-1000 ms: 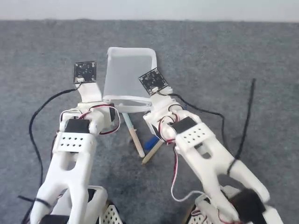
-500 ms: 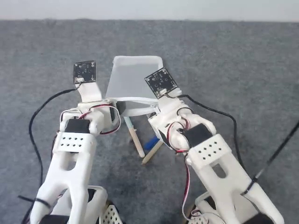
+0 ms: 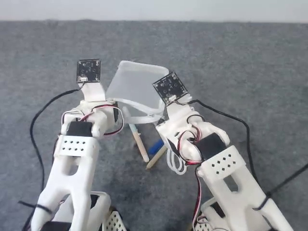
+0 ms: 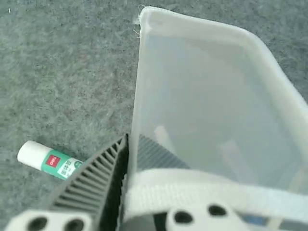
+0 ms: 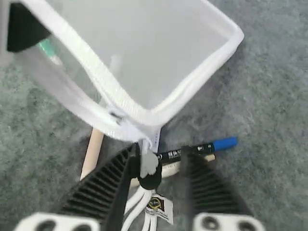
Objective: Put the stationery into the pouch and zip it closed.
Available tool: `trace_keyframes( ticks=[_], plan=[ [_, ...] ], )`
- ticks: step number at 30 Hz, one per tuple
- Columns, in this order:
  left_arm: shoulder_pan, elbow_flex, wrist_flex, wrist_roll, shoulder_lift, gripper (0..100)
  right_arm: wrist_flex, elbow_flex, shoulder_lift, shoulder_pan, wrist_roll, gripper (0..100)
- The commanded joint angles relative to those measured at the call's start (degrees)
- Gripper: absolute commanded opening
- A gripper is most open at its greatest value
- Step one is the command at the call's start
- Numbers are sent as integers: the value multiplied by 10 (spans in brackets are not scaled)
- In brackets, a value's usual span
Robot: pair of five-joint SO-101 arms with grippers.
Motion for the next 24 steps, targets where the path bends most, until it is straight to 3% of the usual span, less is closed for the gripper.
trace_keyframes(
  ticks=[1,7,16,24],
  plan=[
    [-22,-58,33,3,-22,9,17,-29,-34,11,0,240],
    [-59,-93,87,33,-22,9,22,-41,-30,14,-31,195],
    [-68,-91,87,33,-22,9,49,-70,-29,74,-63,194],
    [-68,-90,87,34,-22,9,33,-86,49,79,-87,191]
  ],
)
